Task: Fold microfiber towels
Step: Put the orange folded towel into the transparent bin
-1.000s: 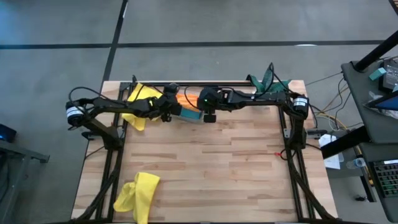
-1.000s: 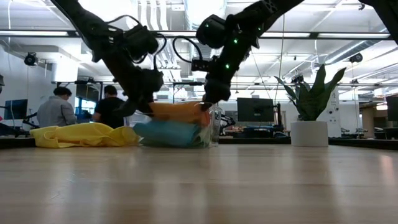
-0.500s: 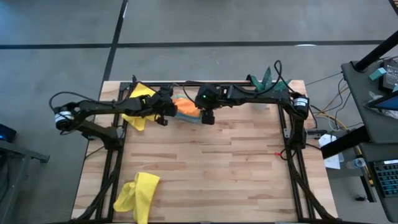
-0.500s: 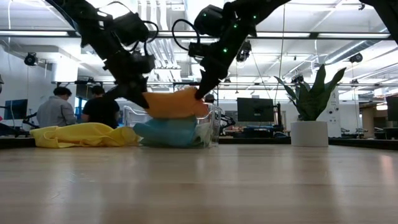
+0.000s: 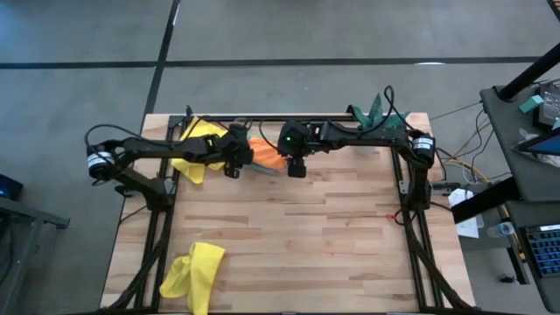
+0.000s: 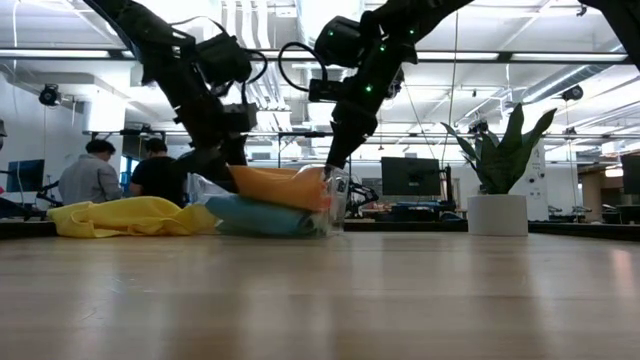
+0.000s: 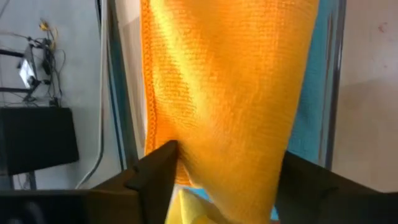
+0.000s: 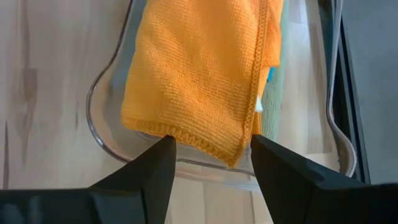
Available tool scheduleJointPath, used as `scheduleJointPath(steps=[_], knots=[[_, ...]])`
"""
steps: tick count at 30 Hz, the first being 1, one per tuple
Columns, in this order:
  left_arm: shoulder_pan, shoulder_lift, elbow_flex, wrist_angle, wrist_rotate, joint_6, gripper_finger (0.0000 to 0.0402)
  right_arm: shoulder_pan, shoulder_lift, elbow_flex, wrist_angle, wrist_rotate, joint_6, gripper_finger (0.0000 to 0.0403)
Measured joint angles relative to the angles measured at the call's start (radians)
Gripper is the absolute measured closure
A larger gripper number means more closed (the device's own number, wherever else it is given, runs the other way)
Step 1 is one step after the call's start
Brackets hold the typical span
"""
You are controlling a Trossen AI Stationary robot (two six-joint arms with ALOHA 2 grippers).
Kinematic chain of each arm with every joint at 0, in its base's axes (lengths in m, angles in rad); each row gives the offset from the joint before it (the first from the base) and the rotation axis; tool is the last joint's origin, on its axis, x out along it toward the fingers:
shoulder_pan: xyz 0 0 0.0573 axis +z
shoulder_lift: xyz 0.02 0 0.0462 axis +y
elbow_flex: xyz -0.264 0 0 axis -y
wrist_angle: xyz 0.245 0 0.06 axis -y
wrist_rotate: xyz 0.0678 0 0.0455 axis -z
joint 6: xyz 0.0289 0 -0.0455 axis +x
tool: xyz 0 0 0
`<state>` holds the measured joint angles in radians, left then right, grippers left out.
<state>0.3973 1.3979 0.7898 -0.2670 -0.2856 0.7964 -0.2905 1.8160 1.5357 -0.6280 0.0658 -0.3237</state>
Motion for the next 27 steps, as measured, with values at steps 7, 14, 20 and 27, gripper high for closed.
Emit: scheduleJointPath(steps=[7, 14, 20, 27], knots=[[0.000, -0.023, 0.044, -0.112, 0.000, -0.058, 0.0134, 0.002, 0.000, 0.000, -0.010, -0.004, 0.014, 0.0202], [0.000, -0.044, 0.040, -0.145, 0.000, -0.086, 0.0125, 0.002, 0.000, 0.000, -0.017, 0.004, 0.040, 0.0202], [0.000, -0.130, 0.039, -0.168, 0.000, -0.155, 0.0125, 0.002, -0.001, 0.000, -0.024, 0.005, 0.049, 0.0202], [0.000, -0.228, 0.028, -0.060, 0.054, -0.264, 0.0125, 0.002, -0.001, 0.000, -0.023, 0.005, 0.051, 0.0202]])
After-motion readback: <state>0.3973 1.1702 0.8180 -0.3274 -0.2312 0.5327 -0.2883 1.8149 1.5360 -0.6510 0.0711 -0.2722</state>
